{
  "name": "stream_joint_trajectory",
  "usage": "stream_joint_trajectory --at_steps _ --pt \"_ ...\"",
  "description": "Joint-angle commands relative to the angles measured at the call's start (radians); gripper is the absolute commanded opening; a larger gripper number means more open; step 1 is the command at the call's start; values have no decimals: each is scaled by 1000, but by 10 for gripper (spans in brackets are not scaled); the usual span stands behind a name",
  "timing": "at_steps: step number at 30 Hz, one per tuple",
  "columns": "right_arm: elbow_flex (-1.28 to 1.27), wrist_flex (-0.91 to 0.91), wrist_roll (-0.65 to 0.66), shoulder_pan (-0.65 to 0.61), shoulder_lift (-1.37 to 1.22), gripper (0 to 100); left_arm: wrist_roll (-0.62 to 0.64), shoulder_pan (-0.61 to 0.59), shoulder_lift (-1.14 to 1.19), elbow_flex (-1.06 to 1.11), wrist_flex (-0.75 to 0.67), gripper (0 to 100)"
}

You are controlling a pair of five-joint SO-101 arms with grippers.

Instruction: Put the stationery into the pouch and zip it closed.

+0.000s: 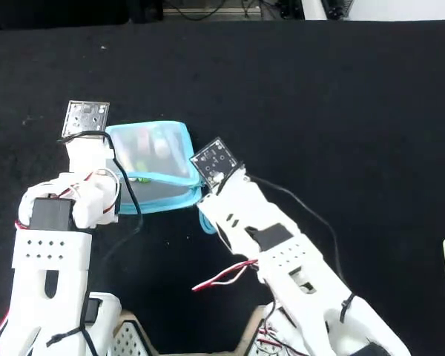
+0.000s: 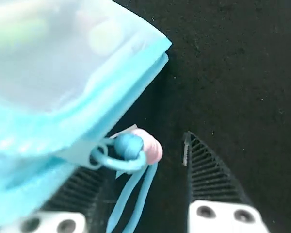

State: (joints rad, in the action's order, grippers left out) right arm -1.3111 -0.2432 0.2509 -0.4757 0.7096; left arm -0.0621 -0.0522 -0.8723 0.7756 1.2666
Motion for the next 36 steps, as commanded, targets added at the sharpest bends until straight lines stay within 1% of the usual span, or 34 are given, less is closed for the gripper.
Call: stream_joint_trajectory --at_steps 1,5,8,10,15,17,19,24,26,30,32,36 --pt "51 40 0 20 7 192 -2 5 6 4 8 30" --pt "1 49 -2 18 97 198 -2 5 6 5 8 30" --pt "-39 49 0 3 179 227 -2 5 6 5 8 30" --pt "-59 46 0 -5 209 221 -2 5 6 5 8 30" --pt "-65 46 2 -14 214 155 -2 12 6 5 6 30" --pt "-65 46 2 -14 214 102 -2 12 6 5 6 30" --pt "-65 46 2 -12 214 19 -2 12 6 7 6 30" --pt "-58 37 2 8 223 11 -2 13 6 4 6 30" --pt "-8 -29 2 26 223 10 -2 13 6 4 -9 30" --pt "179 -318 2 25 216 10 -2 13 8 -33 -5 30" --pt "266 -417 2 25 216 10 0 13 8 -59 -5 30" --pt "358 -477 8 25 216 10 0 12 12 -102 -5 30"
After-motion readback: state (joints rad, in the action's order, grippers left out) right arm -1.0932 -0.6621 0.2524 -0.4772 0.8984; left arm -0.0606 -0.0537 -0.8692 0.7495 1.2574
